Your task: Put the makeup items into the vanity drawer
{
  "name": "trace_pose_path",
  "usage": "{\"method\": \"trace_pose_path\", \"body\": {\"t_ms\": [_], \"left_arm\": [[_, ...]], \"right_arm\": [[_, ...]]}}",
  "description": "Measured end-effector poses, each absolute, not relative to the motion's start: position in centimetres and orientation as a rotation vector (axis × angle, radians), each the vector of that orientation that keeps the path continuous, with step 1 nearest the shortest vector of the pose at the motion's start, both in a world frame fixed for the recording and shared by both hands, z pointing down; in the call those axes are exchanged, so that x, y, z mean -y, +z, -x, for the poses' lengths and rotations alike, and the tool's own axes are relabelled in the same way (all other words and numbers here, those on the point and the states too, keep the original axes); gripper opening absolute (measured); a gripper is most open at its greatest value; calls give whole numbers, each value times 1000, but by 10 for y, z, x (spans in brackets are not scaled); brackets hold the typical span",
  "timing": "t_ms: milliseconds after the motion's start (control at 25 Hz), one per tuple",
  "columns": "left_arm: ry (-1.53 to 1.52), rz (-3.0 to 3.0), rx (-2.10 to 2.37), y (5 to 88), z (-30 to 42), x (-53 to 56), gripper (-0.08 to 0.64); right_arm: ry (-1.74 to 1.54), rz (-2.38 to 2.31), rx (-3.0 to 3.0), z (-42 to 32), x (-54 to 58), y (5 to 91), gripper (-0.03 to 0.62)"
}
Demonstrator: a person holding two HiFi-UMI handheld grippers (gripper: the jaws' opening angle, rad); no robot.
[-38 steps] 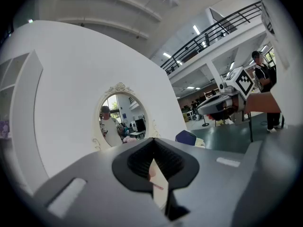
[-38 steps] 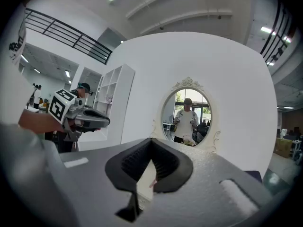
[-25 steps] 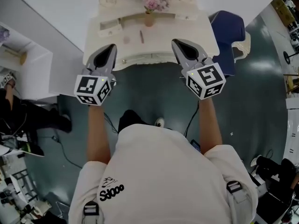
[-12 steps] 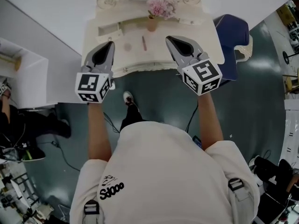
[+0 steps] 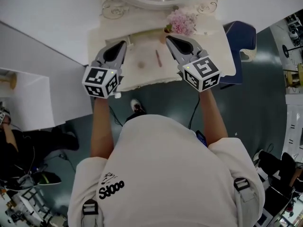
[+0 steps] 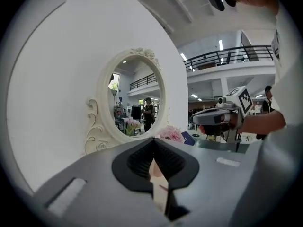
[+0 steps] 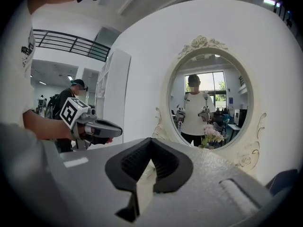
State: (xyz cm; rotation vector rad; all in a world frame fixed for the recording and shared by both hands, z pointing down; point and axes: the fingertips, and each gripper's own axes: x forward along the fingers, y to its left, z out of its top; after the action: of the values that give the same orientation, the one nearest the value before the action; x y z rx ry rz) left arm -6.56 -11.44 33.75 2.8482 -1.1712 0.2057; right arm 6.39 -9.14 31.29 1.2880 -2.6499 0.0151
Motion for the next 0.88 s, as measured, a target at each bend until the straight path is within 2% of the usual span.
{"method": "trace_pose_path", "body": {"t_ms": [480,880], "left_arm": [[485,-2726,928,445,51,164,18],[686,-2566,863,529,31,156,66]], "right_arm": [[215,-1301,2532,-56,149,385,3],[366,-1209,2480,-71,156,444,3]]}}
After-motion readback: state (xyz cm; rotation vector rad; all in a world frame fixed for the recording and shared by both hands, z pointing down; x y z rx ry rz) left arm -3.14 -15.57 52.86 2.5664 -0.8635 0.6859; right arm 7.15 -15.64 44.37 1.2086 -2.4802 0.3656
